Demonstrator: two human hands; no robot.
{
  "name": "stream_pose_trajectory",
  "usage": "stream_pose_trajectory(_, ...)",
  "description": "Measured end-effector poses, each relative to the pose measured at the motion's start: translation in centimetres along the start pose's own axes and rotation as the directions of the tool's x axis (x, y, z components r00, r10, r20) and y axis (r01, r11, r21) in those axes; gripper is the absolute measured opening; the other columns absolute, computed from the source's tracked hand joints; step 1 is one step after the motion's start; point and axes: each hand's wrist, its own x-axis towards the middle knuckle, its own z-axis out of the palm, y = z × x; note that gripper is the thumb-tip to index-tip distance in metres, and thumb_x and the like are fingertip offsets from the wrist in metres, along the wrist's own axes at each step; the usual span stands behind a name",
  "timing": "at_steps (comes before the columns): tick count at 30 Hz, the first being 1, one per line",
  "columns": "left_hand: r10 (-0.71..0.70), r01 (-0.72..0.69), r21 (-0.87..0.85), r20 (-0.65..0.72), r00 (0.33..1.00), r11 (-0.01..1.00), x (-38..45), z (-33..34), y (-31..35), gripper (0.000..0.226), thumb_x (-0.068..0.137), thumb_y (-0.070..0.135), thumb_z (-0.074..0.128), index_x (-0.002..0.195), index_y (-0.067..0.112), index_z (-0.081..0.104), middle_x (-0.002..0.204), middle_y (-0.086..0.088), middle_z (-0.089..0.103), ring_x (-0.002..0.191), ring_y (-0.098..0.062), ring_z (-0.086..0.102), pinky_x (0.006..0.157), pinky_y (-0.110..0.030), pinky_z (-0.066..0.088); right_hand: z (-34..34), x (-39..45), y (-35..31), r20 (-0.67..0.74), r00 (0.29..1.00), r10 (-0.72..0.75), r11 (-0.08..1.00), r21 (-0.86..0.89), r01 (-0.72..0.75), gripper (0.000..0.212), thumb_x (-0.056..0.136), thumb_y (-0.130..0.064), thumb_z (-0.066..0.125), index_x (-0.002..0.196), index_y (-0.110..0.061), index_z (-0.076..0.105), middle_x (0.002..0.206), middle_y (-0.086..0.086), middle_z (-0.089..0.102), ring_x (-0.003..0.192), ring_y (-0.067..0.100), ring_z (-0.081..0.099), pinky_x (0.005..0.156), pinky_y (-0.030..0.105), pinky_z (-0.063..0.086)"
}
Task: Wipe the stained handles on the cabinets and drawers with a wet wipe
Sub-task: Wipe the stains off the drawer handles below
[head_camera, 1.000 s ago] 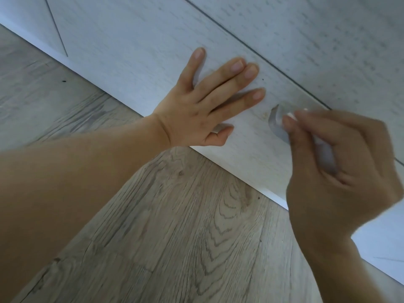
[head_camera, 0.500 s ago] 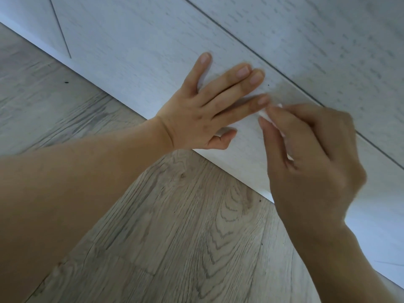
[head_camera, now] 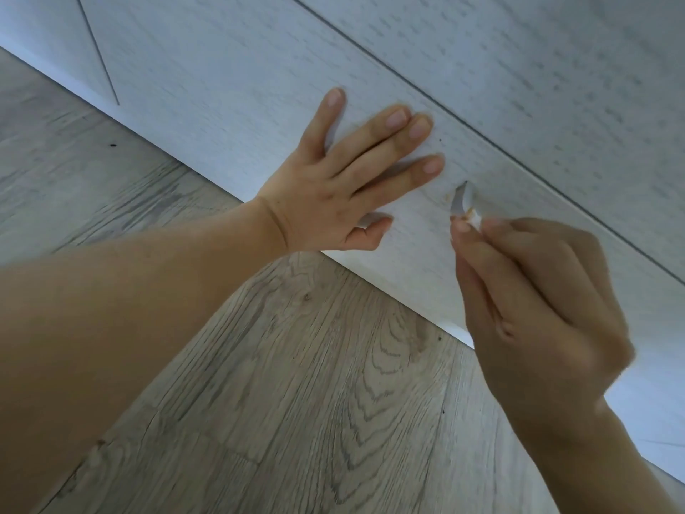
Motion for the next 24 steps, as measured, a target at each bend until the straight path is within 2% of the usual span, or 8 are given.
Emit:
stream_pose_trajectory(2, 0.003, -0.003, 0.000, 0.004, 1.000, 1.000, 0.1, -0.1, -0.1, 0.071, 0.094, 0.046, 0.028, 0.152, 0.013, 0.007, 0.159, -0.009, -0.008, 0.146, -0.022, -0.001, 0.116, -0.051, -0.001, -0.3, -0.7, 0.8, -0.026, 0.998, -0.064, 0.998, -0.027, 0.064, 0.005, 0.085, 0.006, 0.069, 0.085, 0.009, 0.073, 0.079, 0.015, 0.070, 0.078, 0.026, 0.061, 0.064, 0.036, 0.054)
stream_pose_trajectory(5, 0.009, -0.009, 0.007, 0.014, 1.000, 1.000, 0.0, -0.2, -0.2, 0.071, 0.094, 0.046, 0.027, 0.152, 0.012, 0.006, 0.159, -0.009, -0.010, 0.146, -0.022, -0.002, 0.116, -0.051, -0.002, -0.9, -1.4, 1.9, -0.049, 0.992, -0.118, 0.992, -0.044, 0.116, 0.008, 0.082, 0.008, 0.072, 0.089, 0.010, 0.071, 0.082, 0.017, 0.071, 0.079, 0.025, 0.063, 0.064, 0.036, 0.055)
stream_pose_trajectory(10, 0.022, -0.023, 0.014, 0.037, 0.999, 1.000, 0.1, -0.4, -0.2, 0.072, 0.094, 0.047, 0.026, 0.152, 0.011, 0.004, 0.158, -0.009, -0.013, 0.146, -0.022, -0.005, 0.116, -0.051, -0.003, -1.3, -2.3, 2.9, -0.099, 0.989, -0.106, 0.994, -0.027, 0.104, 0.013, 0.080, 0.007, 0.074, 0.093, 0.007, 0.070, 0.085, 0.015, 0.070, 0.077, 0.025, 0.064, 0.064, 0.035, 0.056)
stream_pose_trajectory(13, 0.023, -0.024, 0.016, 0.050, 0.998, 1.000, 0.1, -0.5, -0.2, 0.073, 0.095, 0.048, 0.027, 0.152, 0.012, 0.002, 0.158, -0.008, -0.014, 0.146, -0.022, -0.007, 0.115, -0.051, -0.004, -1.8, -2.9, 3.2, -0.109, 0.992, -0.064, 0.998, -0.023, 0.062, 0.013, 0.080, 0.004, 0.075, 0.093, 0.004, 0.071, 0.084, 0.013, 0.070, 0.070, 0.028, 0.066, 0.059, 0.038, 0.055)
stream_pose_trajectory(20, 0.028, -0.030, 0.023, 0.095, 0.995, 0.999, -0.1, -0.8, -0.5, 0.074, 0.095, 0.049, 0.029, 0.152, 0.012, 0.000, 0.158, -0.008, -0.017, 0.146, -0.023, -0.010, 0.115, -0.050, -0.007, -2.9, -4.2, 3.6, -0.171, 0.980, 0.097, 0.995, 0.012, -0.096, 0.013, 0.082, -0.002, 0.075, 0.095, -0.002, 0.071, 0.085, 0.002, 0.066, 0.071, 0.024, 0.063, 0.063, 0.033, 0.052)
stream_pose_trajectory(24, 0.043, -0.048, 0.040, 0.125, 0.991, 0.998, -0.1, -1.1, -0.8, 0.074, 0.096, 0.050, 0.029, 0.152, 0.012, -0.002, 0.158, -0.014, -0.013, 0.145, -0.023, -0.012, 0.114, -0.049, -0.009, -3.4, -6.2, 4.4, -0.125, 0.950, 0.287, 0.958, 0.033, -0.285, 0.014, 0.085, -0.007, 0.073, 0.098, -0.005, 0.069, 0.076, 0.007, 0.067, 0.068, 0.028, 0.061, 0.064, 0.030, 0.050)
